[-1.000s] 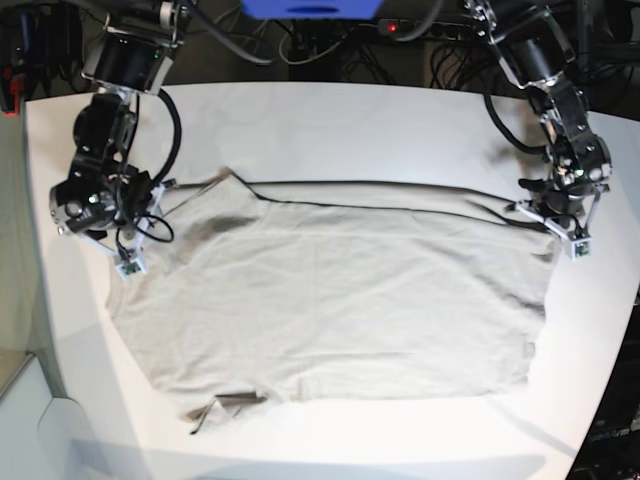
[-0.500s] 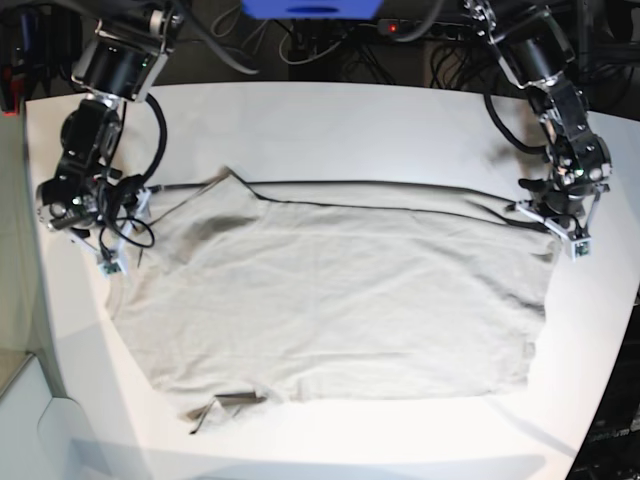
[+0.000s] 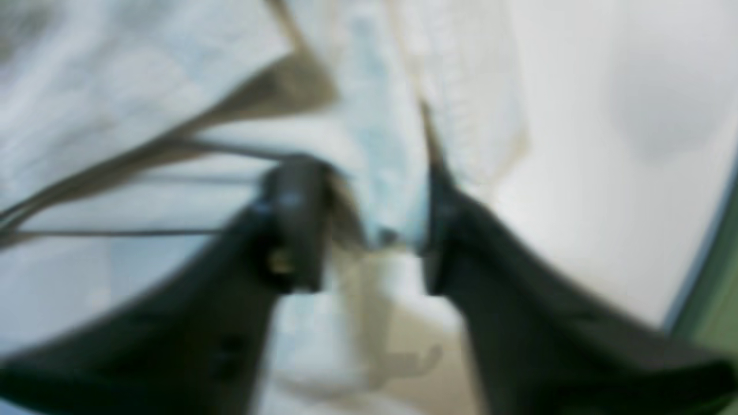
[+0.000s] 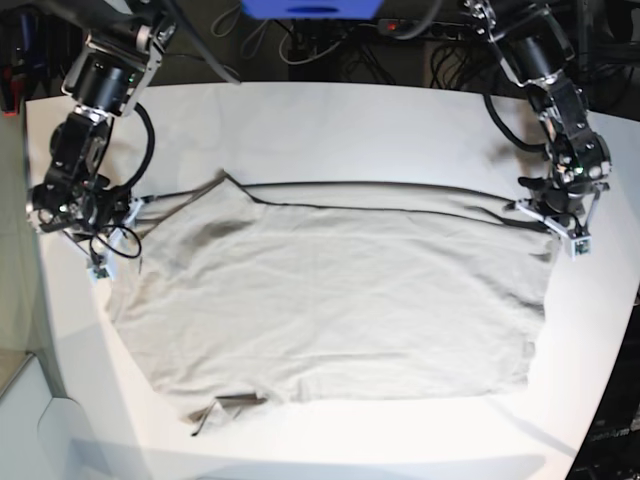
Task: Layout the t-shirt on the table in an organized manner, then fold the t-shirt properly
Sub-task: 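Grasp the folded edge corners with both grippers and drag them away from the hem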
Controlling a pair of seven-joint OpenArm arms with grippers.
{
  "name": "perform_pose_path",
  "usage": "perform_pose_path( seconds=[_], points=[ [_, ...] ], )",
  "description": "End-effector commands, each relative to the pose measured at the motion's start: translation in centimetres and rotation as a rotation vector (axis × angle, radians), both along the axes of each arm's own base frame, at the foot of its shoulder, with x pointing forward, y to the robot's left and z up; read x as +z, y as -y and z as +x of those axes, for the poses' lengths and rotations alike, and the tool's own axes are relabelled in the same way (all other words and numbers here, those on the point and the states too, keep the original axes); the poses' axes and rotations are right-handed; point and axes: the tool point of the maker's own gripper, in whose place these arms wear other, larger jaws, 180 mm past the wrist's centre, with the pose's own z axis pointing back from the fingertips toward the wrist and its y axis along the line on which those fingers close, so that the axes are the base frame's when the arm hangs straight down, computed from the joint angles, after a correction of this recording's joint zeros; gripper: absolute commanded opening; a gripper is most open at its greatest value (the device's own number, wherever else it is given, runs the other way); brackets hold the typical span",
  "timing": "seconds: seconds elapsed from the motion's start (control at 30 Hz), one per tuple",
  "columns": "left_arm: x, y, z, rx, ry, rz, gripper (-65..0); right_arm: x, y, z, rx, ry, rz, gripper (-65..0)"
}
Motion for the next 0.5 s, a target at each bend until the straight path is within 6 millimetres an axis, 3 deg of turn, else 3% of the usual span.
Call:
perform_pose_path(
  seconds=[0.0, 0.07, 0.2, 0.47],
  points=[
    [-1.6, -0.3, -2.4, 0.009, -0.118, 0.012, -64.5, -0.2, 1.3, -1.2, 0.007, -0.052, -0.055, -52.7],
    [-1.9, -0.3, -2.7, 0.009, -0.126, 0.012, -64.5, -0.6, 1.3, -1.7, 0.007, -0.066, -0.055, -65.0],
    [-1.9, -0.5, -3.7, 0.011, -0.164, 0.014, -64.5, -1.1, 1.6, -3.0, 0.004, -0.087, -0.061, -65.0],
    [2.0, -0.5, -5.3, 0.0, -0.156, 0.101, -64.5, 2.2, 3.0, -4.6, 0.011, -0.014, -0.176, -65.0]
  ],
)
